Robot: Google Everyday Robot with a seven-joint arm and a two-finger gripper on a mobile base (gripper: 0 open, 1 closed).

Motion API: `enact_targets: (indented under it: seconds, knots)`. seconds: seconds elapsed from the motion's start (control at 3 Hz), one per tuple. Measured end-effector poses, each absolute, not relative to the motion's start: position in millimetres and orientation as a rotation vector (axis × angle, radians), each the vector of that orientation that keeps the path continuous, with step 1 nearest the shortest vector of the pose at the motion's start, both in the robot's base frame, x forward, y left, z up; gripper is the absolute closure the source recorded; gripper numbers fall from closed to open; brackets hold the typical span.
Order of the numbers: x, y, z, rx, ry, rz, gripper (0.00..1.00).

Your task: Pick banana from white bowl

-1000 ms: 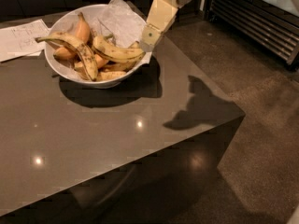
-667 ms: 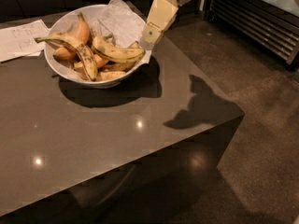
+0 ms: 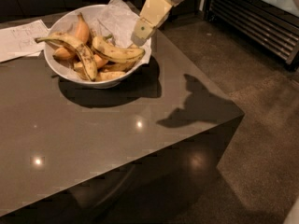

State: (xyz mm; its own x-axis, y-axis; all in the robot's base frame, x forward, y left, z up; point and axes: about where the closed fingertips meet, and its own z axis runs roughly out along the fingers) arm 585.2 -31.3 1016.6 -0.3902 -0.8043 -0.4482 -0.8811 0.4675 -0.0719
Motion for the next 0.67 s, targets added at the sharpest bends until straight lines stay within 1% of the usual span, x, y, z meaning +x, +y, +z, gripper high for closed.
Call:
enact_targets:
  seconds: [0.33, 0.67]
  knots:
    - [585.2, -31.2, 1016.7, -1.409, 2.298, 0.247, 0.0]
    - [589.1, -27.8, 1016.7, -1.382, 2.288, 0.301, 0.0]
